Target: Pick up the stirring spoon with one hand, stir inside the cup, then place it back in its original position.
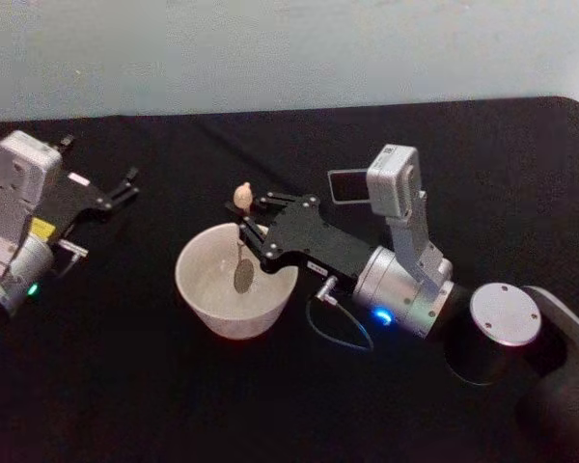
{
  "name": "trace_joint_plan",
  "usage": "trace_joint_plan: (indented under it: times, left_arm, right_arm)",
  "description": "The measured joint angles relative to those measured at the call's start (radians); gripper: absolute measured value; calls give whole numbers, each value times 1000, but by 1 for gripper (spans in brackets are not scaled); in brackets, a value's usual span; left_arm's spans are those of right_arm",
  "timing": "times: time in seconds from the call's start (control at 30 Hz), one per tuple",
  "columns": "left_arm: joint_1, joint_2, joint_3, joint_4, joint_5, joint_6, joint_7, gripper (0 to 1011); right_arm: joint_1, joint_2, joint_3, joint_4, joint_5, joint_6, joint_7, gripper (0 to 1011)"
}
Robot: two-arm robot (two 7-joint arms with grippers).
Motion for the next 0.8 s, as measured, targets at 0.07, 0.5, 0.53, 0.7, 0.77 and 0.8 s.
trace_joint_plan:
  times: [0.07,0.5,0.53,0.7,0.77,0.8]
  left_arm:
    - [0,0,0,0,0,0,0,1001]
    - [0,0,0,0,0,0,0,1001]
    - [0,0,0,0,0,0,0,1001]
    - [0,0,0,0,0,0,0,1001]
    - [0,0,0,0,0,0,0,1001]
    - [0,0,0,0,0,0,0,1001]
  right_arm:
    - [0,-1,0,1,-1,2,0,173]
    - [-4,-1,3,1,-5,6,0,172]
    - [-4,-1,3,1,-5,6,0,173]
    - [-5,-1,3,-2,-6,7,1,173]
    - [-7,1,4,-5,-7,7,1,173]
    - [-7,2,5,-6,-7,7,1,173]
